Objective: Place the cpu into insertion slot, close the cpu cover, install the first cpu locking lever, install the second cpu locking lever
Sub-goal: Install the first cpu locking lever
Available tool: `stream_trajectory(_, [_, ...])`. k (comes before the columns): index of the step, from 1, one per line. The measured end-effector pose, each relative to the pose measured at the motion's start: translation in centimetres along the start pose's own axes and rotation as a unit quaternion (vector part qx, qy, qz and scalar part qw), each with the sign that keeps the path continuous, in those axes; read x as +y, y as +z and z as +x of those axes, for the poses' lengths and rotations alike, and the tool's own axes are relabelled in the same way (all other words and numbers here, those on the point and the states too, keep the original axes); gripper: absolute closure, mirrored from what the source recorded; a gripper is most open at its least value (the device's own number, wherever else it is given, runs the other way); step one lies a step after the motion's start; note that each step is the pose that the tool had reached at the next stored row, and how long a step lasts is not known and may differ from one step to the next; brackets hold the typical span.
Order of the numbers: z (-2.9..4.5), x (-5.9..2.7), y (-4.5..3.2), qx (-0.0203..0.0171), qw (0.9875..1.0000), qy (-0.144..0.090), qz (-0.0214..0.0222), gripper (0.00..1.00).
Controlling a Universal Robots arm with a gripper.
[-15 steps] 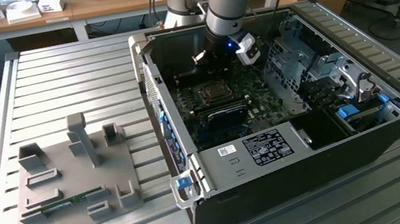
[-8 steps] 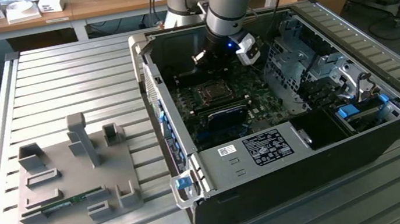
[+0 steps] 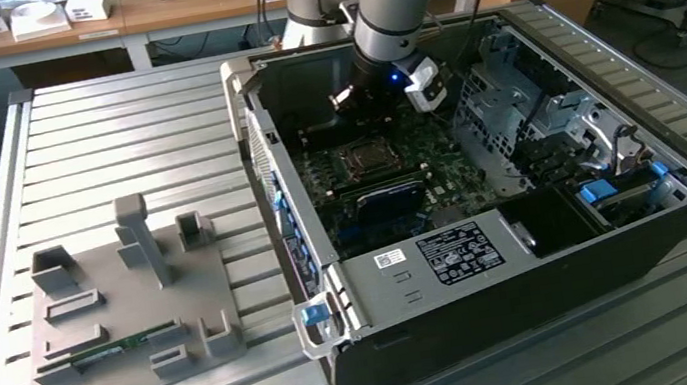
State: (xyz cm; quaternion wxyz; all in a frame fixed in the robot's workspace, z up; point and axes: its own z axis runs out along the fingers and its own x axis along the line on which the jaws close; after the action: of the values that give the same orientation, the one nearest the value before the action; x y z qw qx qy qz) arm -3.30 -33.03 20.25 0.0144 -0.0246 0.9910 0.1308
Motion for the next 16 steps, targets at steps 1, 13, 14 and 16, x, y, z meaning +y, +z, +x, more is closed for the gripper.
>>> stream_trajectory(1, [0.00,-0.01,-0.01,-0.0002,1.0000,0.001,0.0001,0.89])
stream_trajectory(13, [0.02,-0.01,0.00,-0.0105,0.9992,0.039,0.0008,0.89])
stream_trajectory(14, [0.05,-0.01,0.00,-0.0106,0.9992,0.039,0.0009,0.89])
stream_trajectory(16, [0.07,-0.02,0.01,-0.0109,0.9992,0.039,0.0009,0.89])
